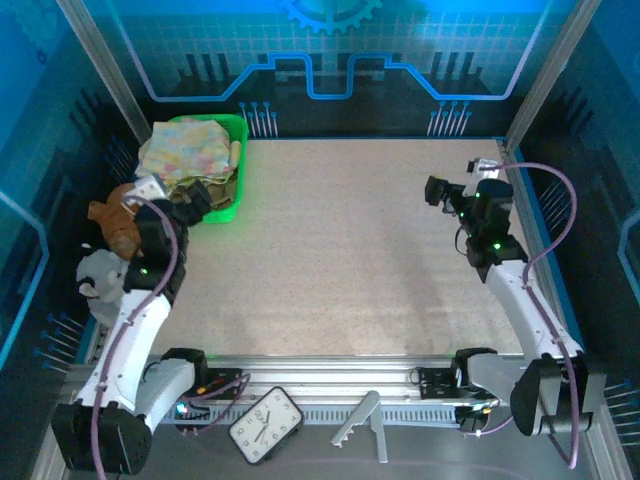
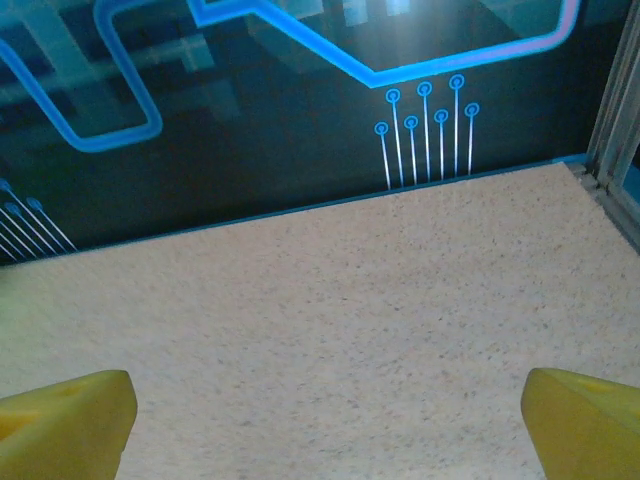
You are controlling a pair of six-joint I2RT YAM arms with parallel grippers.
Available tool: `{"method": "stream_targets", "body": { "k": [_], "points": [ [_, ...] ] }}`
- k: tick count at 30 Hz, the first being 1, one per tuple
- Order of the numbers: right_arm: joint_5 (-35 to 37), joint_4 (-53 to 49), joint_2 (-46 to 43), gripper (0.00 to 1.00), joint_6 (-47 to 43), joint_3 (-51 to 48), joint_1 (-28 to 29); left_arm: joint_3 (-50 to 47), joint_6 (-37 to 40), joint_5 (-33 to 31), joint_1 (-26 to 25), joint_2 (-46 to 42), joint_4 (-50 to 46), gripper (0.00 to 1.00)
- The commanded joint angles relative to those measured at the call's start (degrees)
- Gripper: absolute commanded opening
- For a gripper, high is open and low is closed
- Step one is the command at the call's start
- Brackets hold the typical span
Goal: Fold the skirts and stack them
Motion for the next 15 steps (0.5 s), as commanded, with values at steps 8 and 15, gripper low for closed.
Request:
{"method": "stream_targets", "body": {
  "k": [8, 15],
  "points": [
    [-20.34, -23.46, 2.92, 1.00, 10.26, 10.58, -0.80, 31.66, -0.56, 6.79, 3.97, 30.15, -32.90, 0.99],
    [-21.36, -26.84, 3.65, 1.00, 7.63, 11.92, -0.47, 53.45, 2.15, 16.59, 5.75, 54.24, -39.90, 0.99]
  ]
}}
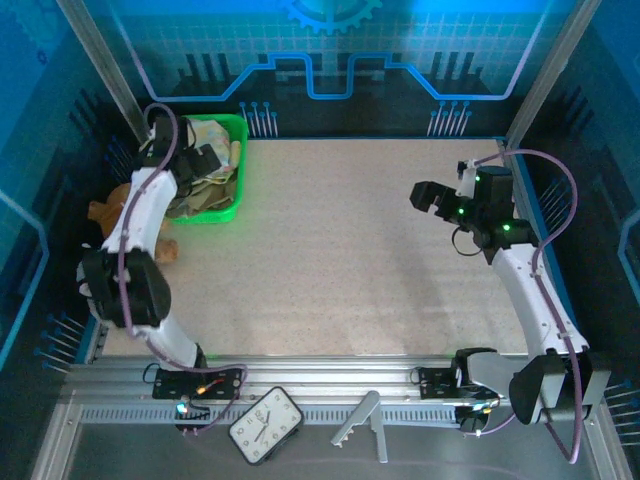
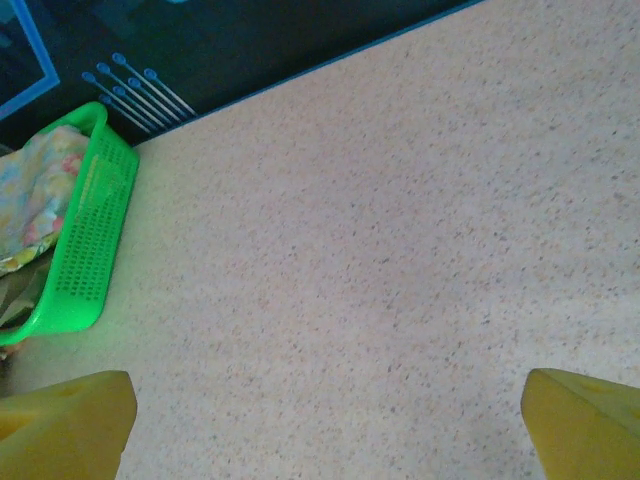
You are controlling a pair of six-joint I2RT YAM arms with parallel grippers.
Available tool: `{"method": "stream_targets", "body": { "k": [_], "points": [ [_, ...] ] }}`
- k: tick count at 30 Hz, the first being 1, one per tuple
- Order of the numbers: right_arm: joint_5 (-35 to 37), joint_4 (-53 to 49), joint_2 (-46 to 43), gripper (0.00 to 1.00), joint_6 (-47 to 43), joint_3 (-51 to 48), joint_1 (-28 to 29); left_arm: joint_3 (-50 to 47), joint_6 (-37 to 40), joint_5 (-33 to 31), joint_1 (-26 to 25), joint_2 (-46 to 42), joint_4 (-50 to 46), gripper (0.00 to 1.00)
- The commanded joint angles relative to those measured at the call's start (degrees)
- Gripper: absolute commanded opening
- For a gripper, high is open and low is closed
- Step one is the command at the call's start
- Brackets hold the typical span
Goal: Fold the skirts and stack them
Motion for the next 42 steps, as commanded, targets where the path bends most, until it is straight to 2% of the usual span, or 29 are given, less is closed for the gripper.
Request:
{"method": "stream_targets", "body": {
  "k": [1, 6, 11, 14, 16, 18, 20, 24, 27, 33, 36, 37, 39, 40, 42],
  "points": [
    [-2.08, -3.93, 0.28, 1.00, -0.92, 1.96, -0.23, 10.27, 2.48, 5.26, 0.15, 8.56, -7.76, 0.99],
    [0.45, -6.06, 2.15, 1.00, -1.40, 3.37, -0.22, 24.63, 3.20, 2.38, 0.23, 23.40, -10.54, 0.96],
    [1.31, -5.79, 3.22, 1.00, -1.05, 4.01, -0.18, 47.61, 3.18, 2.96, 0.22, 40.62, -21.00, 0.79],
    [1.66, -6.05, 3.79, 1.00, -0.77, 4.50, -0.14, 53.36, 2.83, 3.33, 0.24, 45.13, -21.59, 0.56],
    [1.60, -5.97, 4.11, 1.00, -0.49, 4.59, -0.11, 51.70, 2.51, 4.29, 0.26, 44.26, -19.08, 0.38],
    [1.65, -6.01, 4.53, 1.00, -0.25, 4.94, -0.08, 48.40, 2.37, 5.44, 0.19, 41.63, -15.89, 0.13],
    [1.62, -6.04, 4.84, 1.00, 0.06, 5.16, 0.07, 44.15, 2.86, 5.96, 0.24, 37.91, -11.88, 0.00],
    [1.45, -5.30, 5.20, 1.00, 0.72, 5.18, 0.47, 37.19, 5.07, 6.21, 0.23, 29.73, -5.27, 0.00],
    [1.44, -4.91, 5.21, 1.00, 1.07, 4.92, 0.74, 33.62, 6.48, 8.71, 0.09, 23.95, -2.26, 0.00],
    [2.38, -4.02, 5.15, 1.00, 2.09, 4.39, 0.95, 17.35, 7.48, 11.72, -3.43, 8.46, 7.64, 0.00],
    [2.25, -2.25, 5.41, 1.00, 3.52, 3.85, 1.00, 10.92, 8.14, 7.72, -5.63, 3.87, 9.61, 0.00],
    [1.88, -1.86, 5.56, 1.00, 3.86, 3.89, 1.02, 10.09, 7.74, 6.88, -5.57, 3.58, 9.00, 0.04],
    [1.14, -1.60, 6.18, 1.00, 3.98, 4.30, 1.14, 11.28, 7.37, 1.33, -5.39, 4.99, 4.82, 0.63],
    [0.93, -1.79, 6.46, 1.00, 3.85, 4.62, 1.18, 12.66, 7.13, -2.32, -5.15, 6.34, 2.16, 0.97],
    [0.94, -2.30, 6.99, 1.00, 3.54, 5.26, 1.19, 14.60, 5.92, -6.89, -4.01, 8.81, -1.76, 0.99]
  ]
}}
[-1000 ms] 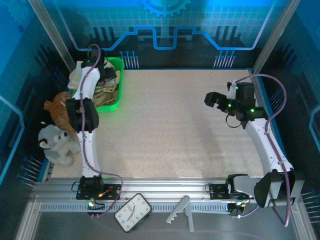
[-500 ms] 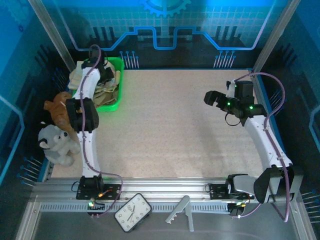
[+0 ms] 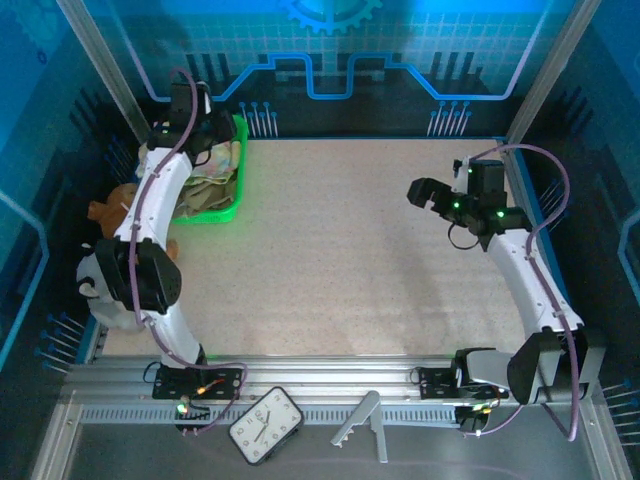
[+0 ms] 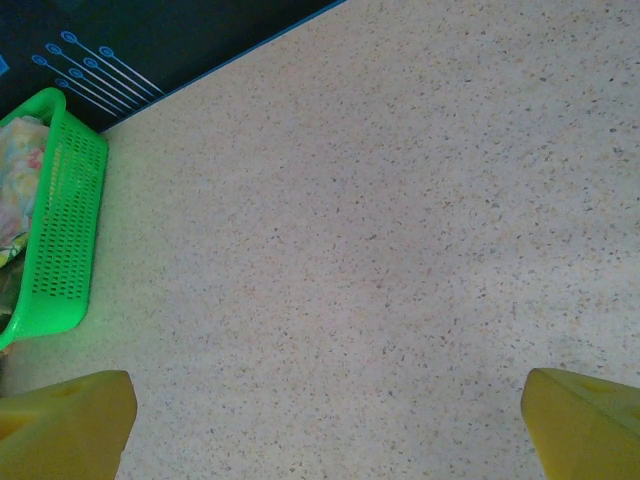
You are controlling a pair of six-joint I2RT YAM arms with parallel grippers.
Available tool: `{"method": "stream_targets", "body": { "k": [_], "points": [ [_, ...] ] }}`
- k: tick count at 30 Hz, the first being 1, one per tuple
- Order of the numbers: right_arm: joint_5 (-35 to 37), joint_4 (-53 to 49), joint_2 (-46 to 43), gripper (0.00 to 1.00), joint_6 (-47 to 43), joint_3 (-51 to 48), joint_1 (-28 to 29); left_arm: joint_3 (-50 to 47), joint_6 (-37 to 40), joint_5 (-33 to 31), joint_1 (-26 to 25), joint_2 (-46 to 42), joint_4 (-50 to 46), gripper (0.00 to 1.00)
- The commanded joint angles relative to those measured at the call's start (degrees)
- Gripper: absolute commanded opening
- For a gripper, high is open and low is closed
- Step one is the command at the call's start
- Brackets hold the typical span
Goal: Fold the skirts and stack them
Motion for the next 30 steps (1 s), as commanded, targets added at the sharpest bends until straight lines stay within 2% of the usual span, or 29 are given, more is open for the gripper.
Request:
{"method": "stream_targets", "body": {
  "k": [1, 8, 11, 14, 18, 21, 22, 25, 26, 30],
  "points": [
    [-0.45, 0.14, 1.32, 1.00, 0.74, 1.91, 0.69, 1.15, -2.23, -10.74, 3.00, 5.11, -7.76, 0.99],
    [-0.22, -1.72, 3.73, 1.00, 0.53, 4.65, 1.09, 0.49, -15.03, -11.10, 12.69, 8.98, -10.75, 0.99],
    [0.21, -3.85, 4.96, 1.00, 0.05, 6.72, 1.60, -0.44, -18.84, -7.95, 15.75, 11.22, -8.34, 0.99],
    [1.59, -5.99, 5.64, 1.00, -0.64, 8.59, 2.46, 3.01, -19.83, -3.95, 17.96, 15.83, -7.19, 0.99],
    [4.30, -7.53, 5.56, 1.00, -0.93, 9.65, 3.76, 10.67, -21.81, -1.68, 19.75, 22.64, -10.15, 0.99],
    [5.62, -7.82, 5.72, 1.00, -0.51, 9.88, 4.54, 12.10, -24.03, 1.90, 20.57, 25.50, -9.00, 0.99],
    [5.71, -7.91, 5.85, 1.00, -0.40, 10.16, 4.77, 12.17, -24.35, 3.44, 20.71, 26.01, -7.89, 0.93],
    [6.35, -8.60, 6.48, 1.00, -0.45, 11.02, 5.84, 12.21, -23.63, 7.67, 20.71, 26.04, -4.54, 0.66],
    [6.71, -8.81, 6.72, 1.00, -0.57, 11.22, 6.31, 12.14, -23.41, 8.30, 20.62, 25.63, -3.96, 0.56],
    [8.25, -9.11, 7.22, 1.00, -0.93, 11.47, 7.75, 11.87, -21.87, 8.97, 20.61, 23.38, -2.98, 0.27]
  ]
}}
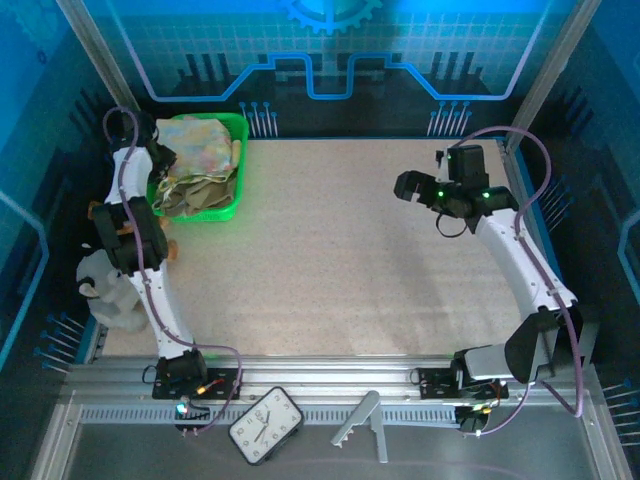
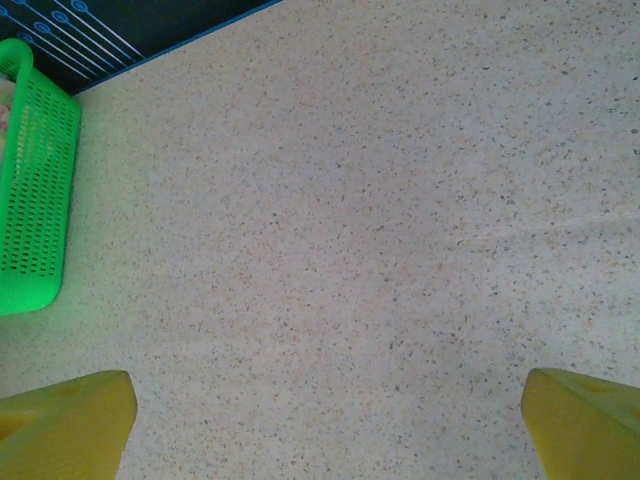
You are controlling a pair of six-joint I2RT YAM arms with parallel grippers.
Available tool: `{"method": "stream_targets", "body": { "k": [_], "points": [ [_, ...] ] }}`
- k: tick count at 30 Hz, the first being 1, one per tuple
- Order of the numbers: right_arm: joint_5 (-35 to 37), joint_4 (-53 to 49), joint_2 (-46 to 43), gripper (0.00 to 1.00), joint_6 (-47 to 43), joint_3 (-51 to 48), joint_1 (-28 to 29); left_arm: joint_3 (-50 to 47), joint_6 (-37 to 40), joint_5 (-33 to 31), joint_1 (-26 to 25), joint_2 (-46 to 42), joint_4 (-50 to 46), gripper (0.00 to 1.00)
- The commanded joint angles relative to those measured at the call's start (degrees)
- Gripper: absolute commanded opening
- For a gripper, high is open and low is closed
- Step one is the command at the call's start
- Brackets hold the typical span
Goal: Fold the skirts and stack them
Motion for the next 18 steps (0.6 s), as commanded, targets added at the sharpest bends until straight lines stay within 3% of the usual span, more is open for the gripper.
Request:
{"method": "stream_targets", "body": {
  "k": [1, 3, 5, 13, 18],
  "points": [
    [2.23, -1.89, 0.63, 1.00, -0.66, 1.89, 1.40, 0.39, 0.77, 4.14, -0.05, -2.04, 2.13, 0.19],
    [2.40, -1.88, 0.81, 1.00, -0.69, 2.02, 1.78, -0.33, 1.97, 4.68, -0.11, -3.80, 2.51, 0.06],
    [2.60, -1.88, 0.89, 1.00, -0.73, 2.10, 2.09, -2.90, 3.94, 6.24, -0.32, -6.73, 5.15, 0.01],
    [5.96, 0.22, -1.69, 1.00, 1.07, -0.47, 2.61, -14.11, 9.68, 11.94, -2.20, -22.47, 18.17, 0.00],
    [7.61, 5.76, -5.99, 1.00, 3.14, -5.84, 2.51, -17.89, 23.85, 10.21, -12.86, -31.18, 18.59, 0.00]
  ]
}}
